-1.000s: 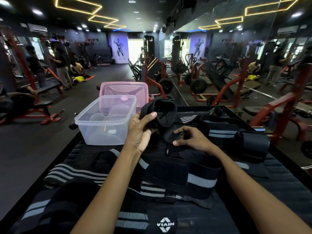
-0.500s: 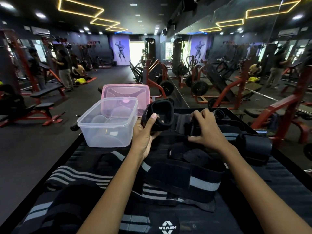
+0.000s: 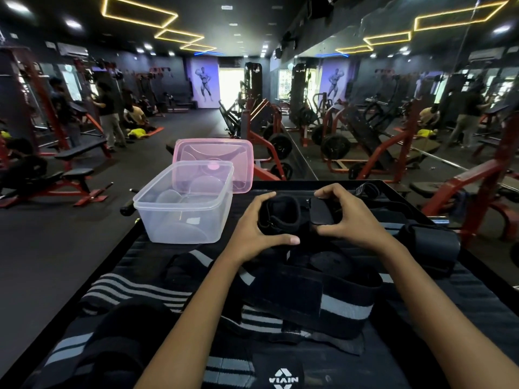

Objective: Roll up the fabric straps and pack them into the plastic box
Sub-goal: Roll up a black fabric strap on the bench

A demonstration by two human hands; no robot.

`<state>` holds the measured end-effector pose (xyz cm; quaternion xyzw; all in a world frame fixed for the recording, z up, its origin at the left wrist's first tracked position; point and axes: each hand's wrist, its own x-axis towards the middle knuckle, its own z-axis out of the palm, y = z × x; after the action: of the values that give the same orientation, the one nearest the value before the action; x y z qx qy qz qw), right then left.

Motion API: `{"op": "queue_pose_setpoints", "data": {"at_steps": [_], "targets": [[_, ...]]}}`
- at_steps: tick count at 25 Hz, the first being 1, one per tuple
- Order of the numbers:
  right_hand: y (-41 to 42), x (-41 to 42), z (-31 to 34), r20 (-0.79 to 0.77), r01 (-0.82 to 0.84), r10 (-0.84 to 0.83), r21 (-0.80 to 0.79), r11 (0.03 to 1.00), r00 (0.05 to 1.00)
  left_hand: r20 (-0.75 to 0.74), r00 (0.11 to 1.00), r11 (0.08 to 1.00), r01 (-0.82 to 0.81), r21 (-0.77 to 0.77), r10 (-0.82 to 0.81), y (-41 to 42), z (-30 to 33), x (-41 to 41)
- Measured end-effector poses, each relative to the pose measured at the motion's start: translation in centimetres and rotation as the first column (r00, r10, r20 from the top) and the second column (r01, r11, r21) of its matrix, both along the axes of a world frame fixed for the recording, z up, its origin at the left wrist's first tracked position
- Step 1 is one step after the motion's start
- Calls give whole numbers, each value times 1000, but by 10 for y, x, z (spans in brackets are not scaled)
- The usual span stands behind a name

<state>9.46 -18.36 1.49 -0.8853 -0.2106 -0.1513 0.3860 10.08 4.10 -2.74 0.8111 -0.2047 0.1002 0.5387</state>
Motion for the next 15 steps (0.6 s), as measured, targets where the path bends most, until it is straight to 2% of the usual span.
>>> {"op": "queue_pose_setpoints", "data": {"at_steps": [6, 11, 15], "targets": [[1, -2, 0, -41, -129, 133, 102, 986, 990, 57, 997, 998, 56, 5, -57, -3, -3, -4], [7, -1, -6, -49, -167, 175, 142, 976, 983, -14, 999, 998, 46, -45, -46, -6, 3, -9], [3, 4, -10, -73, -192, 203, 133, 972, 977, -26, 999, 999, 38, 11, -38, -2, 2, -6]]}}
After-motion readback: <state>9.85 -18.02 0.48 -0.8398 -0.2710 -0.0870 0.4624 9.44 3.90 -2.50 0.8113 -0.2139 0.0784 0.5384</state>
